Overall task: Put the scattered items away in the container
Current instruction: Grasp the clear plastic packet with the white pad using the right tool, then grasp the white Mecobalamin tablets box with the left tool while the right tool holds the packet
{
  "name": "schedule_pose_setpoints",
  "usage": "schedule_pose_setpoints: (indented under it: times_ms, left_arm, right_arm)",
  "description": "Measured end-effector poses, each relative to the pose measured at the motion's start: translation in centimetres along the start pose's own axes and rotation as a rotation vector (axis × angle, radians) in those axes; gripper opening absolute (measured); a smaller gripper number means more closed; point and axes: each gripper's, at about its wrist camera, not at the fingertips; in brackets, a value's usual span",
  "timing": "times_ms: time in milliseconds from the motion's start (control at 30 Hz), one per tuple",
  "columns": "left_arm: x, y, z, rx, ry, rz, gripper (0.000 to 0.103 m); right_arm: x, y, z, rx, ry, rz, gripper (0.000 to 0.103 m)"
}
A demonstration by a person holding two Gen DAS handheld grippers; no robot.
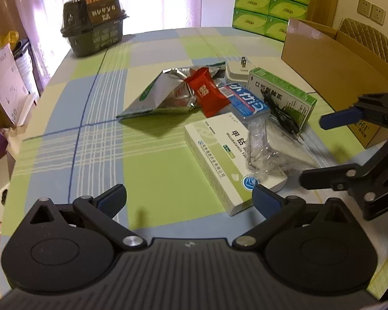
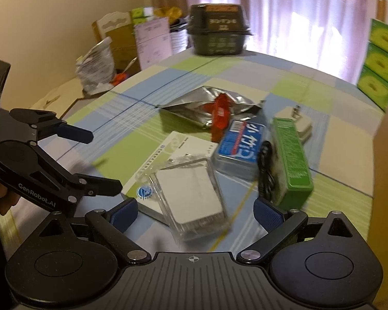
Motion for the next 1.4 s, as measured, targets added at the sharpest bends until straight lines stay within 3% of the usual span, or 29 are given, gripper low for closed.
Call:
schedule_pose_setpoints:
  times_ms: [333,367,400,533,567,633,833,1033,1167,1400]
  left_arm:
    - [0.7,1.3,0.4,-0.051,-0.02,0.003,0.101]
    - [0.7,1.4,0.5,-0.056,-0.023,0.0,0.102]
    - [0.7,1.5,0.6,-0.061,-0.025,-0.002,0.101]
    - [0.9,1.4,0.9,-0.075,-0.032,-0.003,0.101]
    - [0.9,1.4,0.9,-0.076,-0.034,-0.007,0.101]
    - [0.9,1.2,0.9,-0.076,-0.036,-0.01,0.101]
    - [0.8,0.7,0.9,-0.068,-0.031,-0.018,0.101]
    - [0.9,-1.2,1.4,-0.033,-0.036,-0.053,0.102]
    - [1.5,-2.5,2.2,-0.065,-0.03,-0.087,0.101]
    - [3.9,-5.5,3.6,0.004,0.029,-0.041,0.099]
  right_arm:
    - [2.2,-0.9,1.3,-0.039,0.006,0.041,0.1]
    - [2.3,-1.0,1.5,-0.041,0.009,0.049,0.089]
    - [2.4,-1.0,1.6,-0.042,0.019,0.058,0.084]
    - [2.8,-1.2,1.6,-0.039,0.03,0.062,0.078]
    - [2.8,-1.2,1.6,-0.036,0.032,0.066,0.066]
    - [2.6,-1.3,1.6,-0.022,0.034,0.064,0.06]
    - [1.6,-1.6,1.1,0.035,0.05,0.034,0.056]
    - [-0.4,-2.0,-0.5,0.099,0.07,-0.074,0.056]
    - [-1.0,-2.4,-1.6,0.112,0.092,-0.148,0.056]
    - [-1.1,-3.2,-2.5,0.135,0.107,-0.197,0.057]
Point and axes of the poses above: each gripper's, at about its wrist camera, not at the fingertips, and x roughly the way its jaws point, y to its left, z to its top, and after that the axes turned 13 degrees about y, right-handed
